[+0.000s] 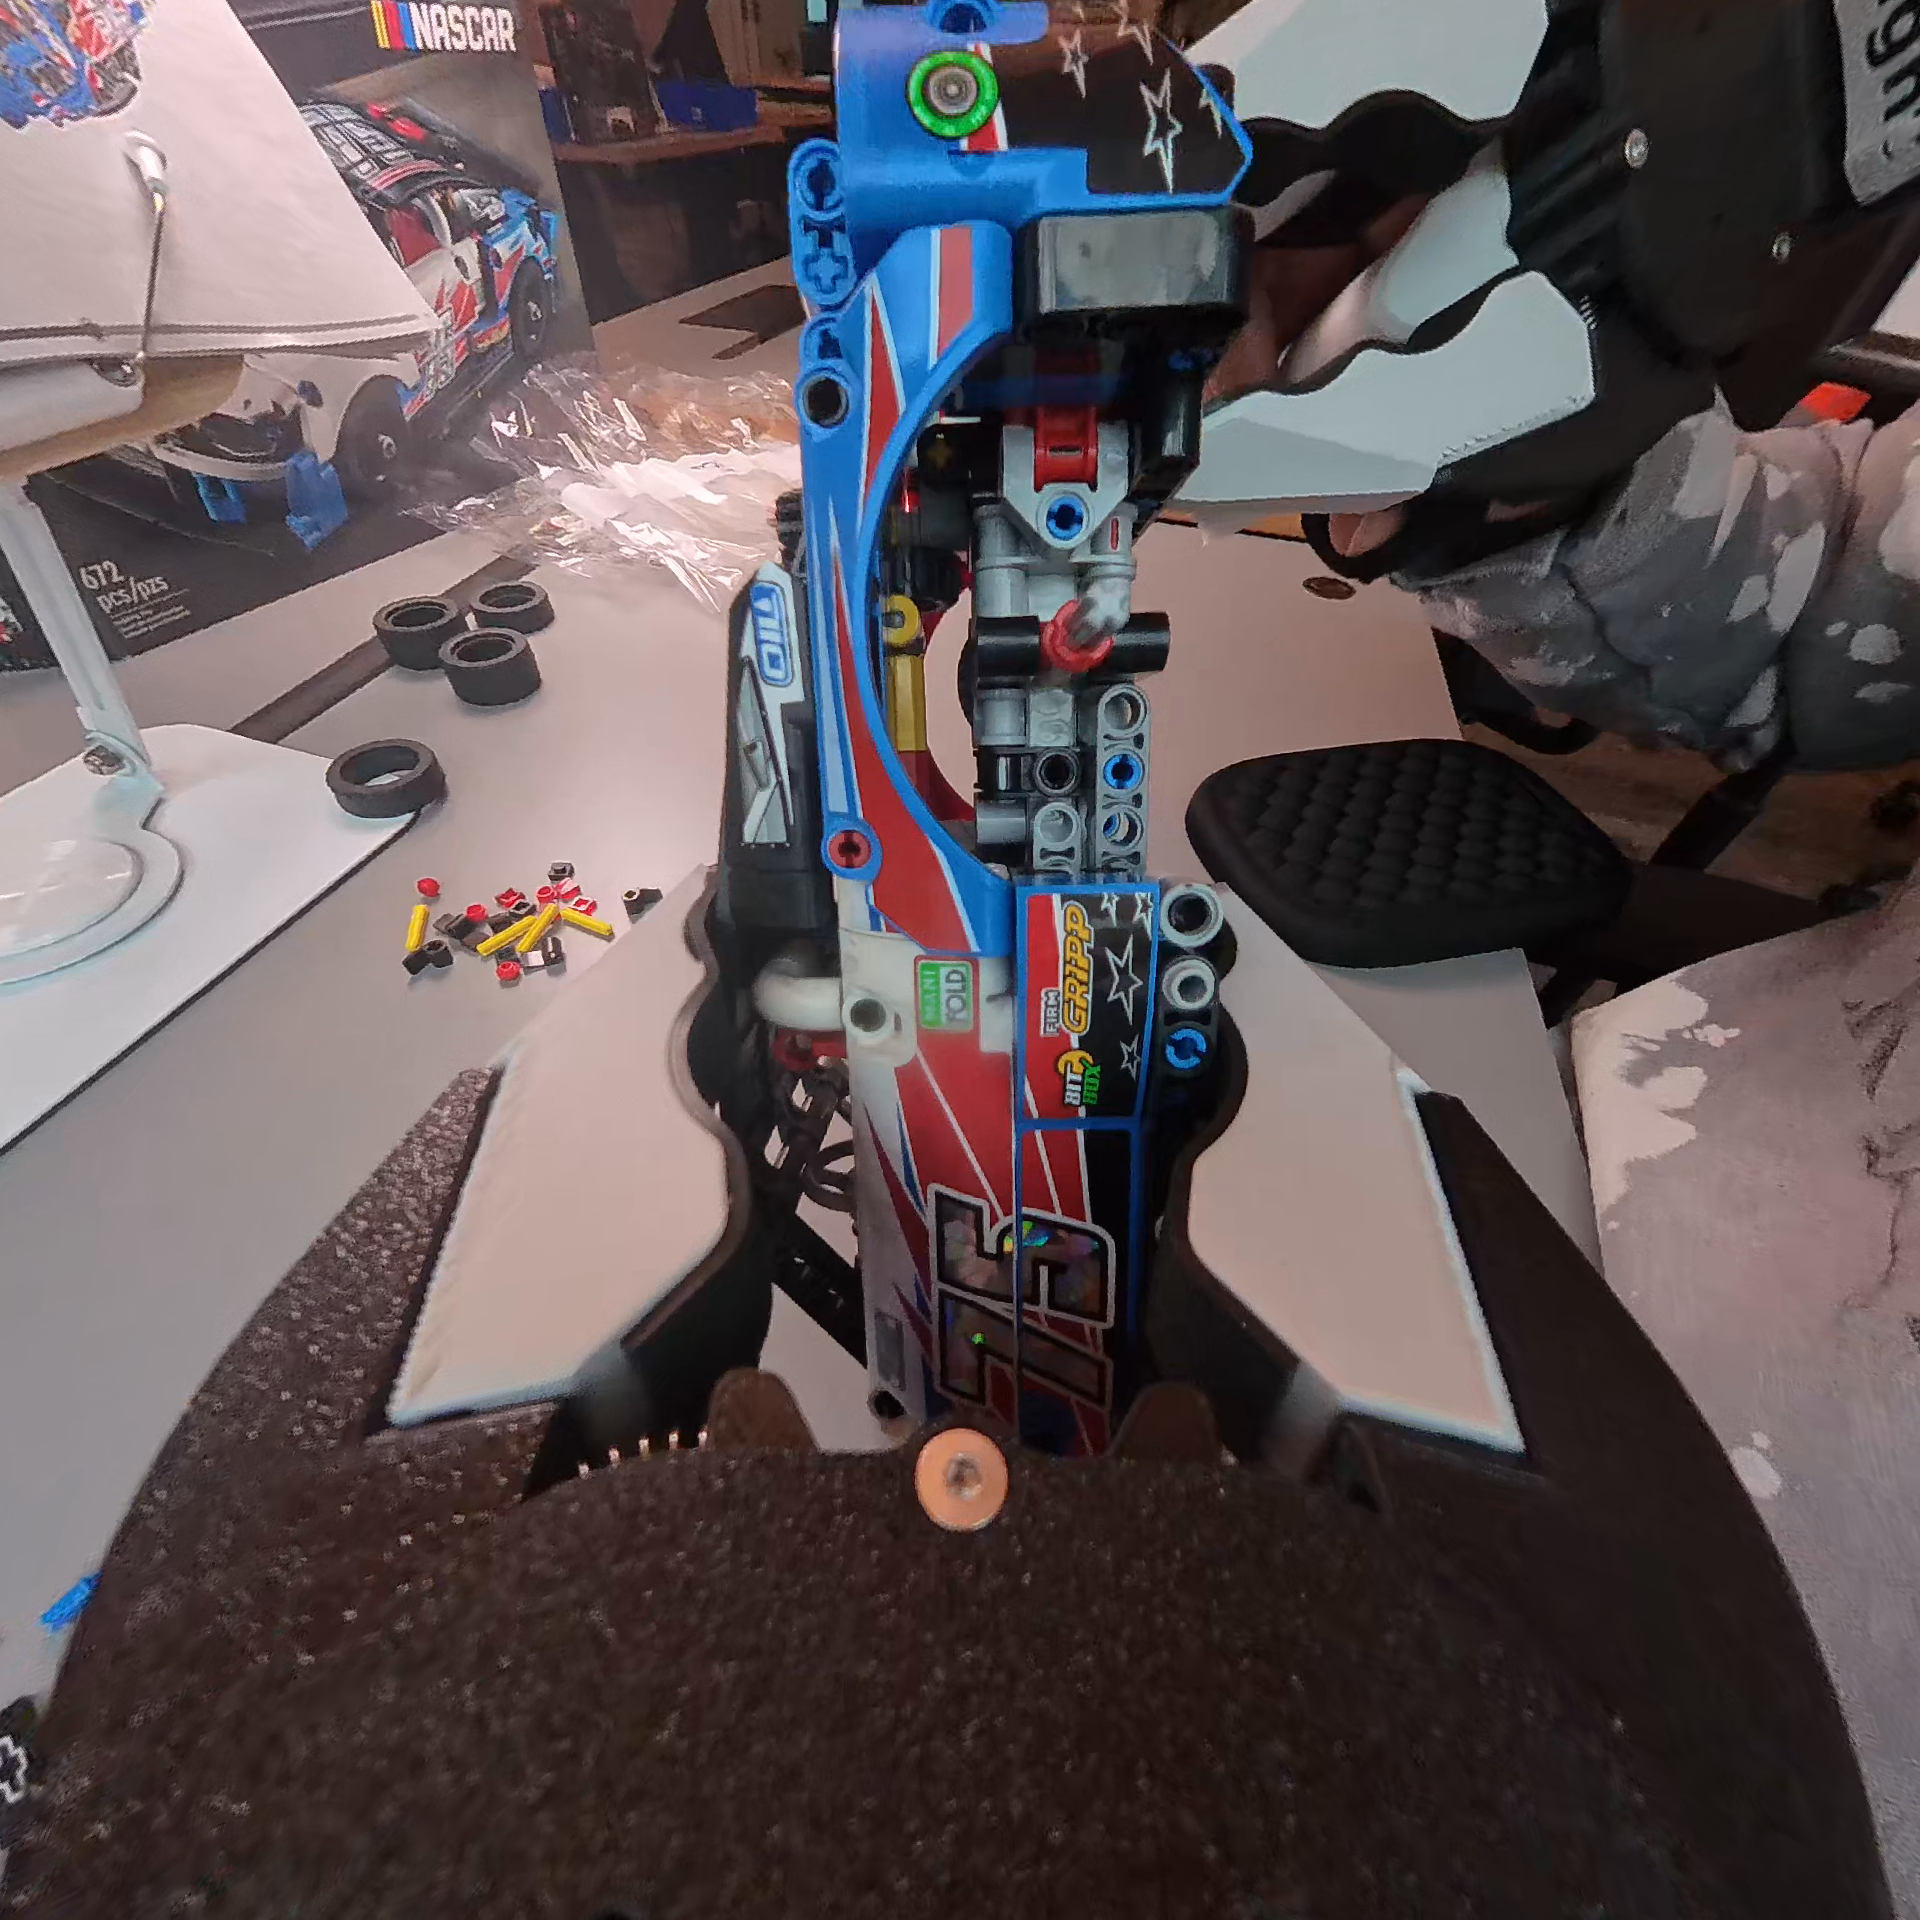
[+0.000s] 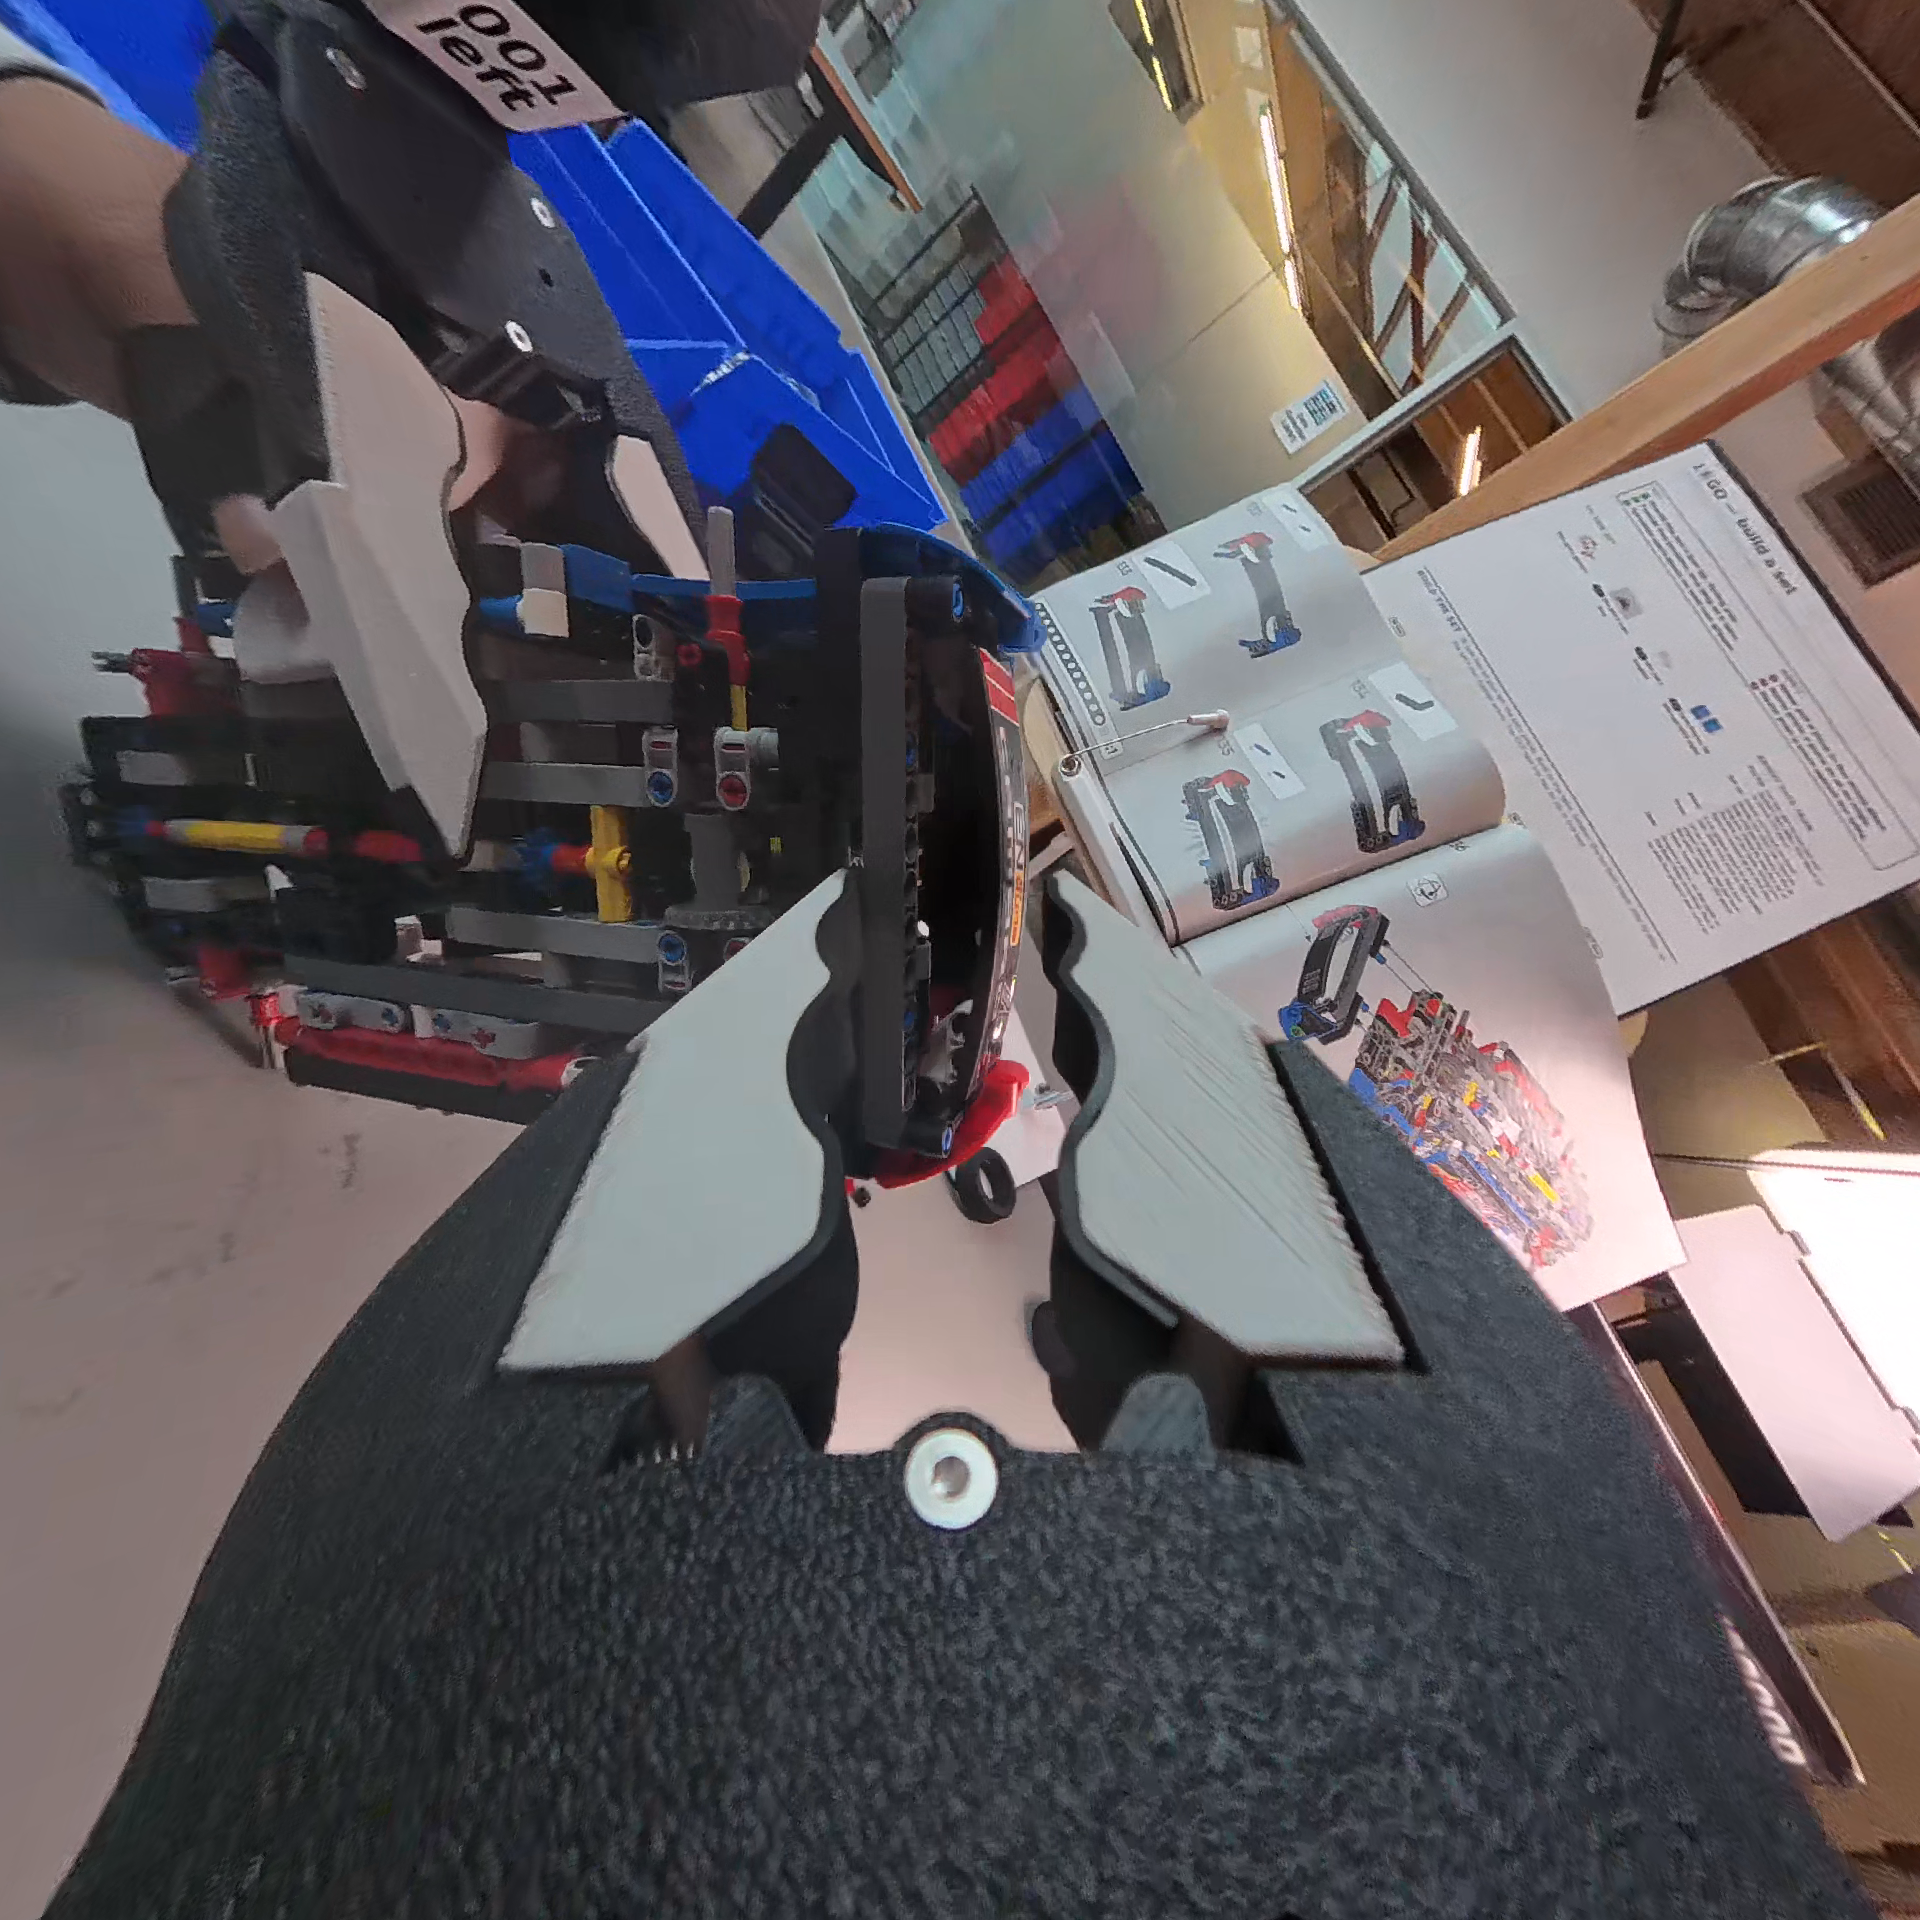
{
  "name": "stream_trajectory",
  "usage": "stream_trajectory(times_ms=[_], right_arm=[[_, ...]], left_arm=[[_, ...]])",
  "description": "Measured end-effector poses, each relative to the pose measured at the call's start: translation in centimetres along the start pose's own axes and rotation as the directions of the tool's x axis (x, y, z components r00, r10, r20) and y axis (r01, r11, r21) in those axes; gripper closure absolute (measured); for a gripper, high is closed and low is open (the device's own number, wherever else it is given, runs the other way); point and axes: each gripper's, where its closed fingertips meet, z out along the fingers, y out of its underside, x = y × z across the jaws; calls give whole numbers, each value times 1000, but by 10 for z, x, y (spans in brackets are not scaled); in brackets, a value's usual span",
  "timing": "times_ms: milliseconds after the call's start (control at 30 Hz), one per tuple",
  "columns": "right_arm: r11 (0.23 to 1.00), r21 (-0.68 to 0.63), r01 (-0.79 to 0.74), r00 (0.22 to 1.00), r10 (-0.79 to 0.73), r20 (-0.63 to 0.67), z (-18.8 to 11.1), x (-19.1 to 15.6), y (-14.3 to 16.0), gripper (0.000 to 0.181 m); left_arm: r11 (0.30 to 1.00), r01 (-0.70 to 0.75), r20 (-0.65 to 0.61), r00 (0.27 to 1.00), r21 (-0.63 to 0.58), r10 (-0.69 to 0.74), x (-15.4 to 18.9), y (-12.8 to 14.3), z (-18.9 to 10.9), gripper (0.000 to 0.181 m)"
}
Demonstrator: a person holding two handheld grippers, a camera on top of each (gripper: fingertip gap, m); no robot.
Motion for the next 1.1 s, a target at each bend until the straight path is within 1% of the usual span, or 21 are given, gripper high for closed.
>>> stream_trajectory(times_ms=[67, 167, 233, 367, 433, 500, 533, 567, 633, 700, 767, 800, 833, 933, 1000, 1100], right_arm=[[999, 8, 34, 998, -33, -45, 4, 1, -4, 149], [993, 46, 104, 991, -100, -89, 9, 2, -15, 157], [986, 69, 150, 984, -142, -109, 11, 4, -22, 157], [971, 99, 217, 970, -203, -131, 13, 5, -24, 158], [962, 122, 244, 965, -228, -132, 11, 3, -27, 158], [948, 141, 284, 954, -265, -137, 9, 1, -31, 158], [941, 152, 302, 949, -282, -141, 8, 0, -34, 158], [935, 167, 314, 946, -292, -143, 7, -2, -37, 158], [925, 186, 330, 941, -307, -142, 7, -4, -43, 159], [922, 176, 345, 936, -324, -138, 9, -5, -46, 159], [918, 186, 350, 935, -329, -134, 10, -7, -50, 158], [918, 187, 349, 935, -328, -134, 10, -8, -52, 158], [921, 177, 346, 936, -325, -136, 12, -7, -51, 158], [932, 154, 328, 941, -308, -138, 16, -5, -49, 158], [926, 142, 351, 931, -329, -158, 18, -5, -50, 158], [911, 121, 395, 911, -371, -179, 19, -5, -50, 160]], left_arm=[[999, 16, 11, 1000, 29, -17, -2, -1, -2, 94], [998, 22, 21, 1000, 65, -24, -4, -3, -5, 94], [996, 18, 33, 999, 83, -21, -5, -4, -6, 94], [992, 34, 34, 999, 118, -38, -8, -6, -6, 92], [989, 42, -4, 999, 140, -42, -4, -10, -8, 89], [975, 85, -112, 992, 206, -63, 7, -28, -18, 83], [966, 95, -137, 989, 239, -64, 9, -39, -24, 82], [966, 89, -133, 989, 244, -57, 7, -46, -27, 83], [981, 82, -125, 990, 173, -61, 5, -49, -22, 80], [993, 77, -122, 990, 91, -66, 12, -47, -14, 80], [999, 0, -10, 1000, 32, 1, 4, -41, -7, 86], [999, -40, 33, 999, 8, 40, 0, -38, -6, 95], [999, -52, 35, 998, 0, 52, 0, -38, -7, 97], [999, 29, 41, 999, 18, -30, -5, -39, -8, 101], [998, 60, 40, 997, 26, -61, -7, -39, -9, 102], [998, 66, 70, 995, 23, -67, -10, -39, -10, 103]])
